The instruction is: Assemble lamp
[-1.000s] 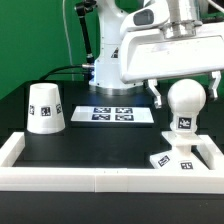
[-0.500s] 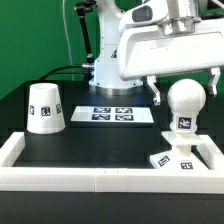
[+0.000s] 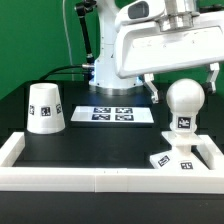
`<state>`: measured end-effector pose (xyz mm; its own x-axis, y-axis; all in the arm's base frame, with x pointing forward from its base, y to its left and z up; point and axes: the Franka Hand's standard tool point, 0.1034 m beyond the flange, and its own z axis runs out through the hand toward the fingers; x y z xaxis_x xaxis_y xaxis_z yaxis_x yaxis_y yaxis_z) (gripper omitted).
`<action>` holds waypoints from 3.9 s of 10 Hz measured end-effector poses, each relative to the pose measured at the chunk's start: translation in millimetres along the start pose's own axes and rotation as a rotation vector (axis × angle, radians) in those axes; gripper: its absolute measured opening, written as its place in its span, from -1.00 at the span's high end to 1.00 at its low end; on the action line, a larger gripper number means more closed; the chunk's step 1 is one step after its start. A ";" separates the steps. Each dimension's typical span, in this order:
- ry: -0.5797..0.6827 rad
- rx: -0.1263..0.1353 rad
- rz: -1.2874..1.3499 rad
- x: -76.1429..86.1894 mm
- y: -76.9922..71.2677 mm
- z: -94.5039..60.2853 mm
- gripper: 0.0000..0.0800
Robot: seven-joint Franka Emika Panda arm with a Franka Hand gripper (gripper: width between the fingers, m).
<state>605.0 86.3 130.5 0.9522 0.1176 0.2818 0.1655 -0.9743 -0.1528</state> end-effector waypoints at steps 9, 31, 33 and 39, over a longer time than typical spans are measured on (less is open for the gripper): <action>-0.142 -0.033 -0.109 -1.7 -4.9 6.9 -0.75; -0.161 -0.074 0.484 0.0 -3.6 7.8 -0.45; -0.162 -0.085 0.708 -0.9 -4.7 8.0 -0.45; -0.172 -0.088 1.190 -2.8 -7.1 9.4 -0.45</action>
Offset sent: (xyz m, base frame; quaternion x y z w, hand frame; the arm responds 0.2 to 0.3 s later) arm 0.0000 0.0000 0.0000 0.0000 0.0000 0.0000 1.0000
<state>603.5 94.7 121.9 0.5193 -0.8457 -0.1225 -0.8510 -0.4988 -0.1644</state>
